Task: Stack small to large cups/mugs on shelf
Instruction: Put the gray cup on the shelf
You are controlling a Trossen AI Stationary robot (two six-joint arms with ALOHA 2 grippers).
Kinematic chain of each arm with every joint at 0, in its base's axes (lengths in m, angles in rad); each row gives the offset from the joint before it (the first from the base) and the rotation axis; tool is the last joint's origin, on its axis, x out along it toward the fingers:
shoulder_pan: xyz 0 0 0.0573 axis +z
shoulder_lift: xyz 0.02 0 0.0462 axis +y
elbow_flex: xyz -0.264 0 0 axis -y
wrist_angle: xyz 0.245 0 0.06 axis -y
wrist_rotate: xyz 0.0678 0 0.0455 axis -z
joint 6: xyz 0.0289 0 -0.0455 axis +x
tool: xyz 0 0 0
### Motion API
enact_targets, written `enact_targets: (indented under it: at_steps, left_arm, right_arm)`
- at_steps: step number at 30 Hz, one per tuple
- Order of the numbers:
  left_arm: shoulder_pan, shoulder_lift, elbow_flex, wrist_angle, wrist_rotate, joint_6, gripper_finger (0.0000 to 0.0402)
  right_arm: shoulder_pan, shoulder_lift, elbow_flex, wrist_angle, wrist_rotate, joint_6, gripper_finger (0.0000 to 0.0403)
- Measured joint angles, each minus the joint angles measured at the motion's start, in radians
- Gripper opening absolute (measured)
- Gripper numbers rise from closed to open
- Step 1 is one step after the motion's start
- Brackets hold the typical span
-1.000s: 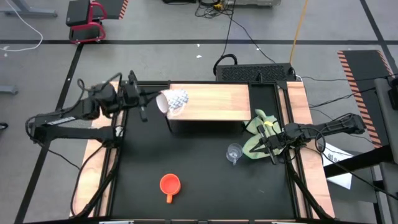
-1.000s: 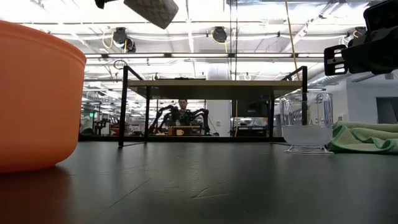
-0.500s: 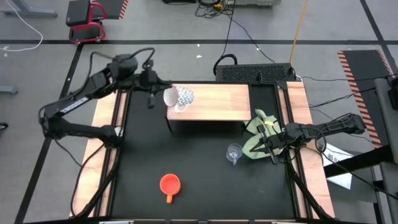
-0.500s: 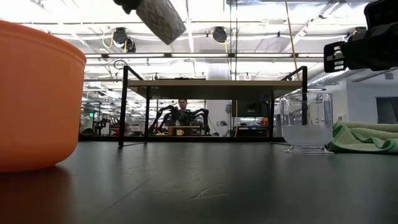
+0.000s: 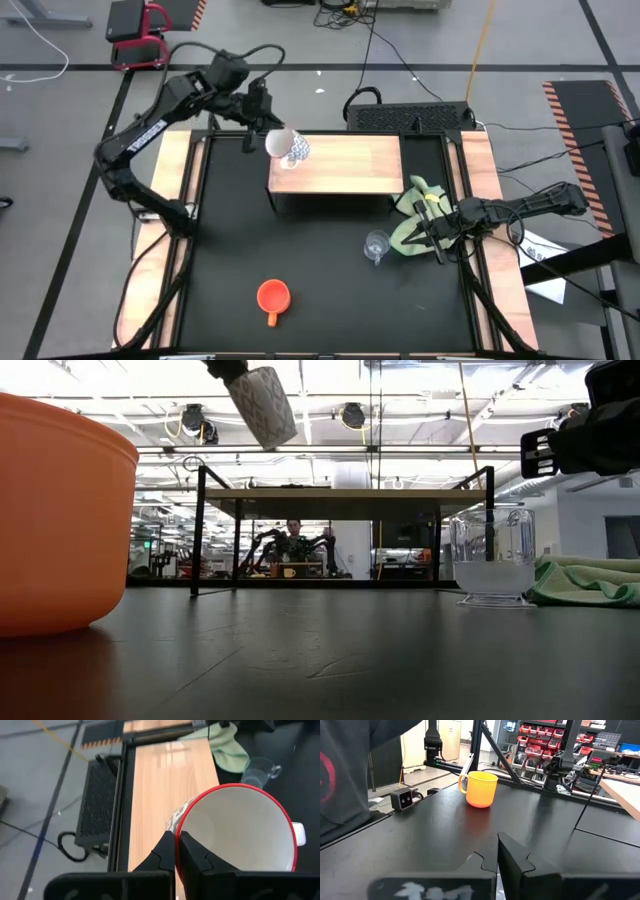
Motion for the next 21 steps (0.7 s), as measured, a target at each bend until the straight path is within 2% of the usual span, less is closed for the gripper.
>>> enact_targets:
  at_steps: [9, 13, 21]
  left_arm:
    - [-0.001, 0.133, 0.163, -0.184, -0.009, 0.080, 0.0005]
    - [-0.025, 0.189, 0.180, -0.226, -0.087, 0.134, 0.0005]
    - [-0.020, 0.251, 0.181, -0.238, -0.122, 0.174, 0.0005]
  right_arm:
    - [0.000, 0.000, 0.000, -0.003, 0.000, 0.000, 0.0000]
    - [0.000, 0.000, 0.000, -0.003, 0.000, 0.006, 0.0000]
    - [0.000, 0.000, 0.000, -0.003, 0.000, 0.010, 0.0000]
